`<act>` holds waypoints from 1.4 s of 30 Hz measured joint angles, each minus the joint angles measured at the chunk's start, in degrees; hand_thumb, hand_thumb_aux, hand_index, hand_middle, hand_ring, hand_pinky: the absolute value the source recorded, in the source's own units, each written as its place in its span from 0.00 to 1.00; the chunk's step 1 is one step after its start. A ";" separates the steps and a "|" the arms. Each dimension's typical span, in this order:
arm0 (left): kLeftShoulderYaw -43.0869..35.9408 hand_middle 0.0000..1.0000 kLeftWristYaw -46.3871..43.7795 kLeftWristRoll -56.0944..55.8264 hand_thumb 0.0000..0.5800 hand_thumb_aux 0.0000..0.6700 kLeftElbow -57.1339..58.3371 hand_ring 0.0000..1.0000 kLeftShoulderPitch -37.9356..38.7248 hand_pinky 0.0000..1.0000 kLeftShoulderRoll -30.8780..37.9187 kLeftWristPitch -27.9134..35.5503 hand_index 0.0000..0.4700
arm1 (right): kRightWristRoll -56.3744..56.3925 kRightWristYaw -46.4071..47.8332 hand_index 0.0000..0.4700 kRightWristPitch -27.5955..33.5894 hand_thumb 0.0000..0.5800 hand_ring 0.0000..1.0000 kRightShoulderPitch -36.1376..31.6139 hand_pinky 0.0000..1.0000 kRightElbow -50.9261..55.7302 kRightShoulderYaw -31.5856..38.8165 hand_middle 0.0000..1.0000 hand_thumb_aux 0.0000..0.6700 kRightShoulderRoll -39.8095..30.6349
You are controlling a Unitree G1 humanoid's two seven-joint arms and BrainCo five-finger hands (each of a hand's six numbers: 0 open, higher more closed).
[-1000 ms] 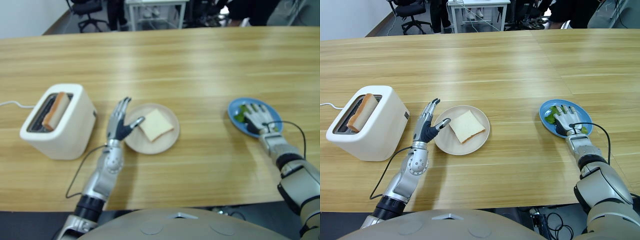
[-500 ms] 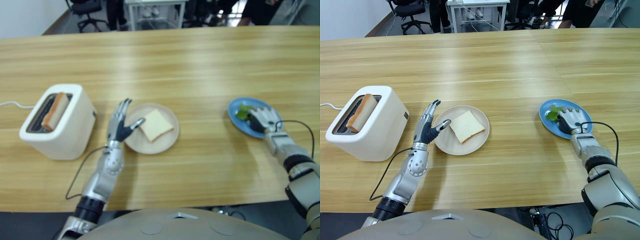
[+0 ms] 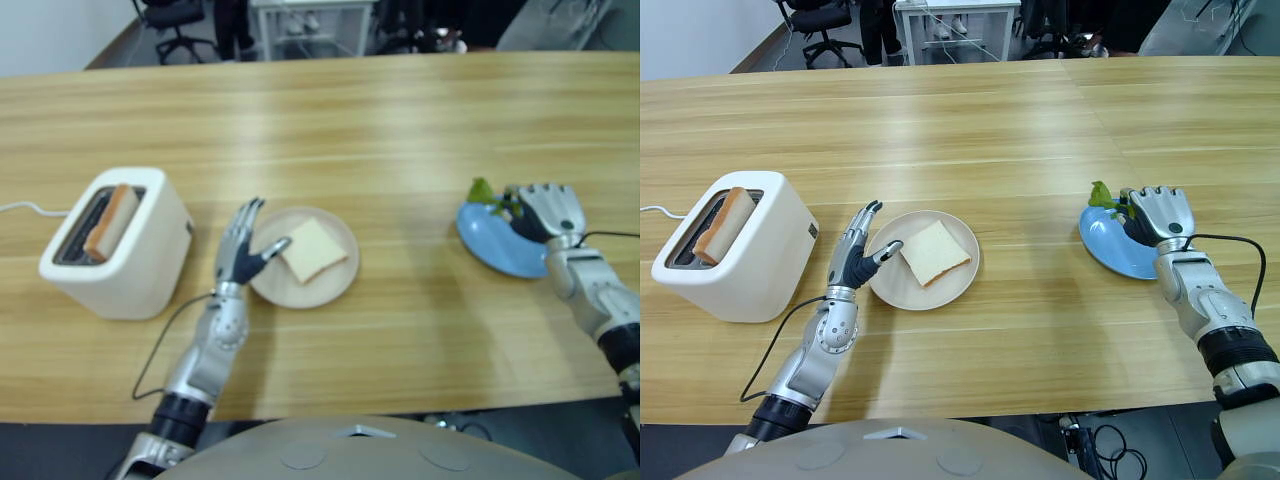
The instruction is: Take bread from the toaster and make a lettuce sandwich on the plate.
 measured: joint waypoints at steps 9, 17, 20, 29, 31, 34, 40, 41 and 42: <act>2.94 0.00 0.06 -4.18 0.00 0.00 3.00 0.00 -1.54 0.00 0.14 -1.48 0.00 | -2.00 7.71 0.98 3.36 1.00 1.00 -3.12 1.00 -17.71 -1.54 1.00 1.00 7.50; 6.63 0.00 0.04 -8.93 0.00 0.00 5.65 0.00 -2.80 0.00 0.14 -3.54 0.00 | -7.41 11.46 0.98 2.06 1.00 1.00 -11.40 1.00 -17.08 7.08 1.00 1.00 22.22; 7.87 0.00 -0.27 -11.53 0.00 0.00 6.68 0.00 -3.27 0.00 -0.29 -4.16 0.00 | -8.85 11.31 0.98 0.69 1.00 1.00 -14.39 1.00 -10.78 11.73 1.00 1.00 28.80; 8.38 0.00 -1.74 -15.78 0.00 0.00 9.11 0.00 -4.02 0.00 -1.64 -4.82 0.00 | -9.86 8.42 0.98 -4.00 1.00 1.00 -17.54 1.00 9.10 19.16 1.00 1.00 37.70; 8.23 0.00 -1.84 -15.79 0.00 0.00 9.28 0.00 -4.39 0.00 -1.93 -4.96 0.00 | -10.37 7.72 0.98 -4.49 1.00 1.00 -17.52 1.00 11.69 20.94 1.00 1.00 38.69; 8.04 0.00 -1.89 -15.78 0.00 0.00 9.52 0.00 -4.58 0.00 -2.22 -5.23 0.00 | -11.06 6.72 0.98 -5.25 1.00 1.00 -17.43 1.00 14.54 22.84 1.00 1.00 39.59; 8.05 0.00 -1.93 -15.74 0.00 0.00 9.79 0.00 -4.49 0.00 -2.29 -5.25 0.00 | -11.11 6.33 0.98 -6.25 1.00 1.00 -15.93 1.00 15.12 23.50 1.00 1.00 39.15; 8.05 0.00 -1.94 -15.74 0.00 0.00 9.78 0.00 -4.47 0.00 -2.30 -5.25 0.00 | -11.11 6.43 0.98 -6.24 1.00 1.00 -15.52 1.00 14.34 23.49 1.00 1.00 38.90; 8.05 0.00 -1.93 -15.74 0.00 0.00 9.78 0.00 -4.42 0.00 -2.29 -5.25 0.00 | -11.11 6.65 0.98 -6.24 1.00 1.00 -14.95 1.00 13.04 23.49 1.00 1.00 38.54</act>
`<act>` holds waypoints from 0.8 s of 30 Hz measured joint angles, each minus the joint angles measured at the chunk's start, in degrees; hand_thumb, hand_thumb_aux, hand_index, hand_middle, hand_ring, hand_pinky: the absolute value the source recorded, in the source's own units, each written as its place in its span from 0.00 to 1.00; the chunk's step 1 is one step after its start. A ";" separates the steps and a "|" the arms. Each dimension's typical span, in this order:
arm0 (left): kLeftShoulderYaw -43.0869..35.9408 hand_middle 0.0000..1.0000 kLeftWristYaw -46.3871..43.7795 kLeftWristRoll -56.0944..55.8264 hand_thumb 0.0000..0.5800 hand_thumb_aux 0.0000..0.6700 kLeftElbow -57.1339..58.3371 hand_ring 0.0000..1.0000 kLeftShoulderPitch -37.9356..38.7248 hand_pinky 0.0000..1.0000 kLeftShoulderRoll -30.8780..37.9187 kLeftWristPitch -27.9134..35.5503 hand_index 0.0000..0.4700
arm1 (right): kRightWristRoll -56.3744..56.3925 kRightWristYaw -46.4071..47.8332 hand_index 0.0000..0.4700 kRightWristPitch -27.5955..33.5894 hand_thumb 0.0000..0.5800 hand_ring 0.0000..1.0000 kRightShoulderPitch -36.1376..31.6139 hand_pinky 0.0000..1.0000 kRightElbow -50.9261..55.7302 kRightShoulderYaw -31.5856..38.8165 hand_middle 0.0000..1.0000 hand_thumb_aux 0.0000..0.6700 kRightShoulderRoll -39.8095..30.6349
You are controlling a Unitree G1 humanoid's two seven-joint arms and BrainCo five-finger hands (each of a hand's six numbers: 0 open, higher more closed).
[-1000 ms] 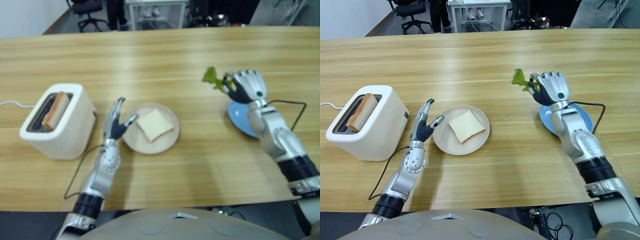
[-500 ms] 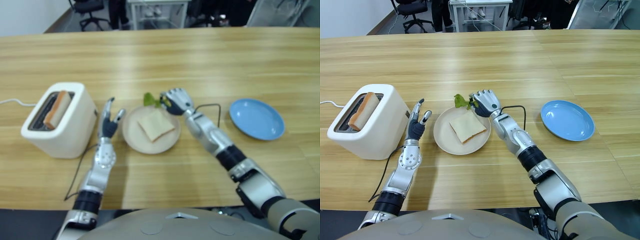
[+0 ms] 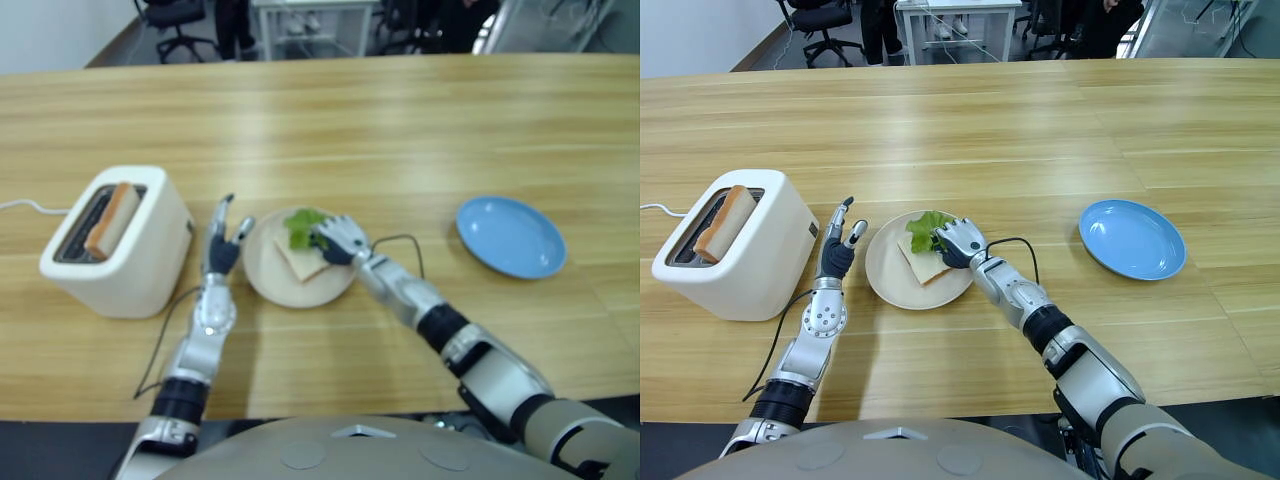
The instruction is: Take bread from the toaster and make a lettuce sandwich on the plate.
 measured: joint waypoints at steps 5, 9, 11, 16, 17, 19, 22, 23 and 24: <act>-0.02 0.00 0.02 0.23 0.00 0.00 0.00 0.00 0.17 0.00 -0.02 0.00 0.00 | 0.00 1.85 0.98 0.18 1.00 1.00 1.62 1.00 -4.82 0.01 1.00 1.00 -0.44; -0.09 0.00 0.12 0.44 0.00 0.00 0.00 0.00 0.23 0.00 -0.02 0.00 0.00 | 0.00 3.29 0.98 0.48 1.00 1.00 2.85 1.00 -8.96 -0.05 1.00 1.00 -0.73; -0.13 0.00 0.17 0.51 0.00 0.00 0.00 0.00 0.32 0.00 -0.02 0.00 0.00 | 0.00 3.80 0.98 0.68 1.00 1.00 3.21 1.00 -9.87 -0.06 1.00 1.00 -0.76; -0.25 0.00 0.23 0.72 0.00 0.00 0.00 0.00 0.66 0.00 -0.02 0.05 0.00 | -0.54 6.35 0.00 1.79 0.00 0.00 3.36 0.00 -9.74 0.37 0.00 0.00 -0.59; -0.32 0.00 0.24 0.81 0.00 0.00 0.00 0.00 0.69 0.00 -0.02 0.08 0.00 | -0.61 7.57 0.00 2.18 0.00 0.00 3.36 0.00 -8.72 0.97 0.00 0.00 -0.53; -0.39 0.00 0.25 1.04 0.00 0.00 0.00 0.00 0.84 0.00 -0.01 0.18 0.00 | -0.62 9.59 0.00 2.93 0.00 0.00 3.47 0.00 -7.64 1.51 0.00 0.00 -0.56; -0.52 0.00 0.24 1.52 0.00 0.00 0.00 0.00 0.84 0.00 -0.02 0.26 0.00 | -0.16 12.23 0.00 3.45 0.00 0.00 3.32 0.00 -7.62 1.57 0.00 0.00 -0.84; -0.51 0.00 0.24 1.59 0.00 0.00 0.00 0.00 0.86 0.00 -0.01 0.29 0.00 | 0.09 12.78 0.00 3.52 0.00 0.00 3.36 0.00 -7.92 1.55 0.00 0.00 -1.05; -0.50 0.00 0.25 1.65 0.00 0.00 0.00 0.00 0.88 0.00 -0.01 0.33 0.00 | 0.32 13.67 0.00 3.57 0.00 0.00 3.49 0.00 -8.41 1.46 0.00 0.00 -1.40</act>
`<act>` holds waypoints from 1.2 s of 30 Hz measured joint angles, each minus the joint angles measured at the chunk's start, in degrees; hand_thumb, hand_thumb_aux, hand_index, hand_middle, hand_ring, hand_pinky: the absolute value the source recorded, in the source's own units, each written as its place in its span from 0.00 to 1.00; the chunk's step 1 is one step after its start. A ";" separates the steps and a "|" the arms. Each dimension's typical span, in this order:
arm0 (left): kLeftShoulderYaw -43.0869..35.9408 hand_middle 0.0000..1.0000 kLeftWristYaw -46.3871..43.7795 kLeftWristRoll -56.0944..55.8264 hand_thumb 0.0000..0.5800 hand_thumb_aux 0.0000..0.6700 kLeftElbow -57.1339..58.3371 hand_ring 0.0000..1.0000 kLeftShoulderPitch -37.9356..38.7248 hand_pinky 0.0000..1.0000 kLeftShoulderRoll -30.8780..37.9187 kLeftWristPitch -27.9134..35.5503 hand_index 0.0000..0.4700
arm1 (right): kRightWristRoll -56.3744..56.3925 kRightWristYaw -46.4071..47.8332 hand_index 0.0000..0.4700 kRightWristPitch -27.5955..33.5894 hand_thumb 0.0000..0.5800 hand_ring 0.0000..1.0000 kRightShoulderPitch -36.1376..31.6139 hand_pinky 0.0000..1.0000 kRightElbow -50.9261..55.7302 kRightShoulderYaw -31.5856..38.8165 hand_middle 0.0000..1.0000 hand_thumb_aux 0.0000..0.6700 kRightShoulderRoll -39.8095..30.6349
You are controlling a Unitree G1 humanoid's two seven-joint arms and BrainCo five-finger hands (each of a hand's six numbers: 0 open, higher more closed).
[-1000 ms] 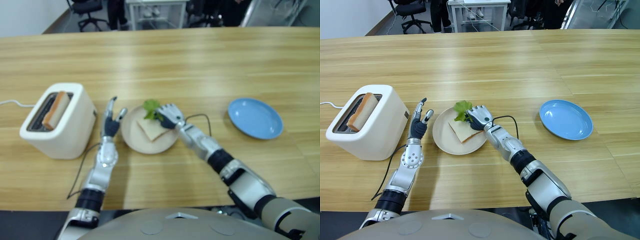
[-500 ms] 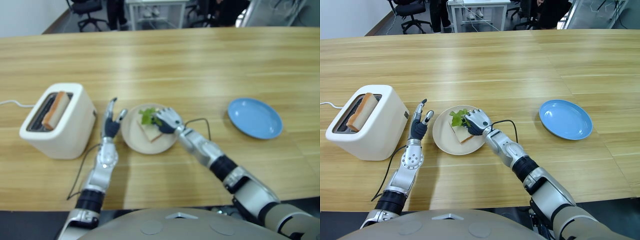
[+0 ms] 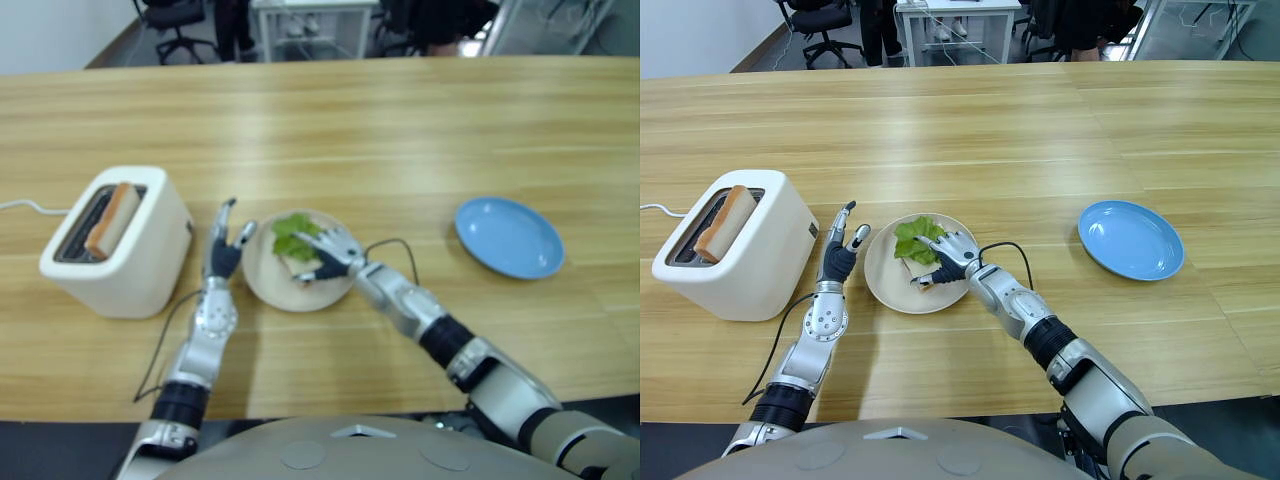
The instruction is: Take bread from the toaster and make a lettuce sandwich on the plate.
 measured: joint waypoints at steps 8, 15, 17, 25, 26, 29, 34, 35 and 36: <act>0.00 0.00 0.04 0.44 0.00 0.00 0.00 0.00 0.07 0.00 -0.01 0.11 0.00 | 1.80 5.79 0.00 0.67 0.00 0.00 4.50 0.00 -8.30 -2.03 0.00 0.00 -4.54; 0.04 0.00 0.13 0.88 0.00 0.00 -0.06 0.00 -0.10 0.00 0.07 0.07 0.00 | 10.38 13.31 0.00 2.87 0.00 0.00 12.67 0.00 -30.69 -12.16 0.00 0.00 -9.00; 0.02 0.00 0.18 1.07 0.00 0.00 -0.24 0.00 -0.13 0.00 0.24 -0.15 0.00 | 16.29 16.43 0.00 4.34 0.00 0.00 14.18 0.00 -39.82 -17.25 0.00 0.00 -8.86; -1.01 0.00 0.34 3.40 0.00 0.00 -0.96 0.00 -0.31 0.00 0.66 -0.47 0.00 | 35.86 26.45 0.00 14.37 0.00 0.00 14.12 0.00 -57.10 -31.45 0.00 0.00 -6.84; -1.07 0.00 0.28 3.47 0.00 0.00 -1.13 0.00 -0.31 0.00 0.73 -0.49 0.00 | 37.17 27.14 0.00 15.44 0.00 0.00 13.99 0.00 -57.73 -32.22 0.00 0.00 -6.86; -1.22 0.00 -1.08 4.27 0.00 0.00 -4.86 0.00 -0.27 0.00 2.30 -0.45 0.00 | 42.75 29.24 0.00 19.72 0.00 0.00 13.00 0.00 -60.30 -36.88 0.00 0.00 -6.94; 1.09 0.00 -4.82 7.66 0.00 0.00 -20.94 0.00 0.28 0.00 7.36 1.61 0.00 | 46.10 28.62 0.00 21.11 0.00 0.00 12.79 0.00 -60.50 -40.96 0.00 0.00 -6.64; 3.57 0.00 -6.52 7.86 0.00 0.00 -26.32 0.00 -0.09 0.00 9.40 2.93 0.00 | 46.38 28.01 0.00 21.00 0.00 0.00 13.14 0.00 -59.99 -41.21 0.00 0.00 -6.16; 5.65 0.00 -7.61 8.06 0.00 0.00 -29.45 0.00 -0.59 0.00 11.13 3.83 0.00 | 46.56 27.58 0.00 20.88 0.00 0.00 13.61 0.00 -59.40 -41.28 0.00 0.00 -5.67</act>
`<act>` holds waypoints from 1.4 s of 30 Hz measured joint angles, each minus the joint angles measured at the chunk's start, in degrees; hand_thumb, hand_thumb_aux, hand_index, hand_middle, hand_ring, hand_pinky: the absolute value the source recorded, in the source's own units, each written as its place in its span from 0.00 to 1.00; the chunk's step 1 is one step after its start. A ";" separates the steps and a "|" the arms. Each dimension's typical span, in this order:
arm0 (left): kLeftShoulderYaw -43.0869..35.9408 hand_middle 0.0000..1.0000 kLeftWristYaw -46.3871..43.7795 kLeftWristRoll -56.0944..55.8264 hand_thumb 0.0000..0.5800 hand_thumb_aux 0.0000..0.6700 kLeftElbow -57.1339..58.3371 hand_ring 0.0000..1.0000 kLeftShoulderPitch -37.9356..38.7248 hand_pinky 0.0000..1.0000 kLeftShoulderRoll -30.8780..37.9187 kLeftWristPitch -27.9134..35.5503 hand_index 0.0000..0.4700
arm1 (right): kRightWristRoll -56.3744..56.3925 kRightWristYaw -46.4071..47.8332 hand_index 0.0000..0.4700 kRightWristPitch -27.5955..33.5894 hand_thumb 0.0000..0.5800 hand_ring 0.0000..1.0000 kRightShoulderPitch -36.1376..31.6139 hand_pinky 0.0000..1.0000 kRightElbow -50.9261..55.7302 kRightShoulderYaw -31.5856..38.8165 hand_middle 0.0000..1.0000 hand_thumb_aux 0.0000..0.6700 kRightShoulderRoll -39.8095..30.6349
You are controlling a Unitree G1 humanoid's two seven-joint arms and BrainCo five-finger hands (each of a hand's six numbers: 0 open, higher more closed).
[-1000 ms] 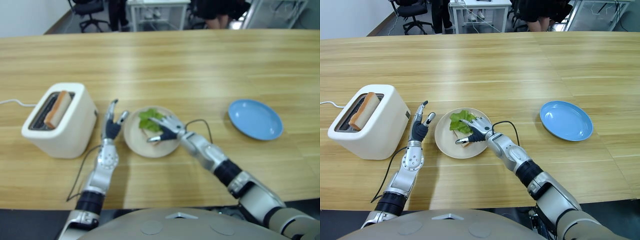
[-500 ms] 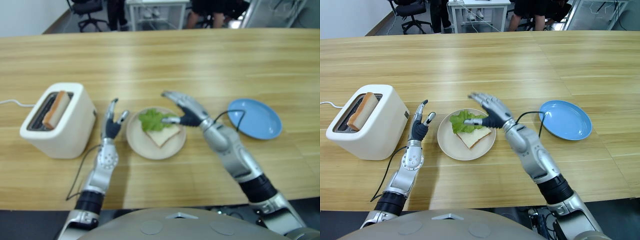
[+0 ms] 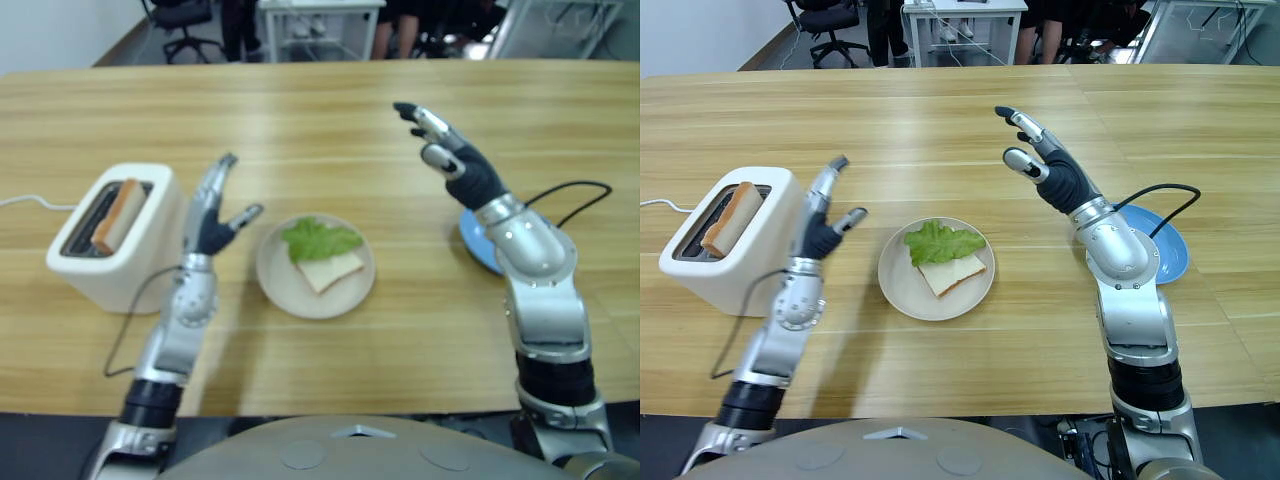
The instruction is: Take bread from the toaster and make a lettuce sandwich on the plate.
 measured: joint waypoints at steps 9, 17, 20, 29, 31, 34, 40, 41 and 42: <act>20.52 0.00 -14.93 15.33 0.00 0.00 -12.03 0.00 1.94 0.00 24.04 11.37 0.00 | -1.44 -5.48 0.00 -4.90 0.00 0.00 5.64 0.00 9.96 1.44 0.00 0.00 3.39; 26.79 0.00 -29.31 14.90 0.00 0.00 -0.31 0.00 9.16 0.00 31.32 17.70 0.00 | -2.07 -7.15 0.00 -6.93 0.00 0.00 6.19 0.00 12.11 1.02 0.00 0.00 3.21; 24.59 0.00 -34.26 12.43 0.00 0.00 0.84 0.00 10.00 0.00 31.03 19.71 0.00 | -2.07 -7.34 0.00 -7.11 0.00 0.00 6.02 0.00 12.30 1.06 0.00 0.00 3.22; 18.59 0.00 -40.56 7.58 0.00 0.00 1.33 0.00 10.85 0.00 28.26 23.76 0.00 | -2.08 -7.84 0.00 -7.38 0.00 0.00 6.36 0.00 12.70 1.09 0.00 0.00 3.26; 18.47 0.00 -40.78 6.75 0.00 0.00 0.78 0.00 10.89 0.00 27.77 24.34 0.00 | -2.18 -7.97 0.00 -7.39 0.00 0.00 6.42 0.00 12.91 1.12 0.00 0.00 3.26; 18.32 0.00 -40.79 6.51 0.00 0.00 0.65 0.00 11.03 0.00 27.79 24.61 0.00 | -2.83 -8.27 0.00 -7.43 0.00 0.00 6.57 0.00 13.32 1.37 0.00 0.00 3.28; 18.27 0.00 -39.85 6.64 1.00 1.00 1.71 0.00 11.63 0.00 28.91 24.95 0.98 | -3.20 -8.57 0.00 -7.43 0.00 0.00 6.70 0.00 13.58 1.50 0.00 0.00 3.34; 18.33 0.00 -39.37 6.55 1.00 1.00 1.81 0.00 11.62 0.00 28.91 25.09 0.98 | -3.26 -8.60 0.00 -7.43 0.00 0.00 6.72 0.00 13.58 1.51 0.00 0.00 3.34; 18.71 0.07 -38.73 6.28 1.00 1.00 1.76 0.07 11.35 0.07 28.90 25.29 0.98 | -3.38 -8.63 0.00 -7.43 0.00 0.00 6.75 0.00 13.58 1.53 0.00 0.00 3.34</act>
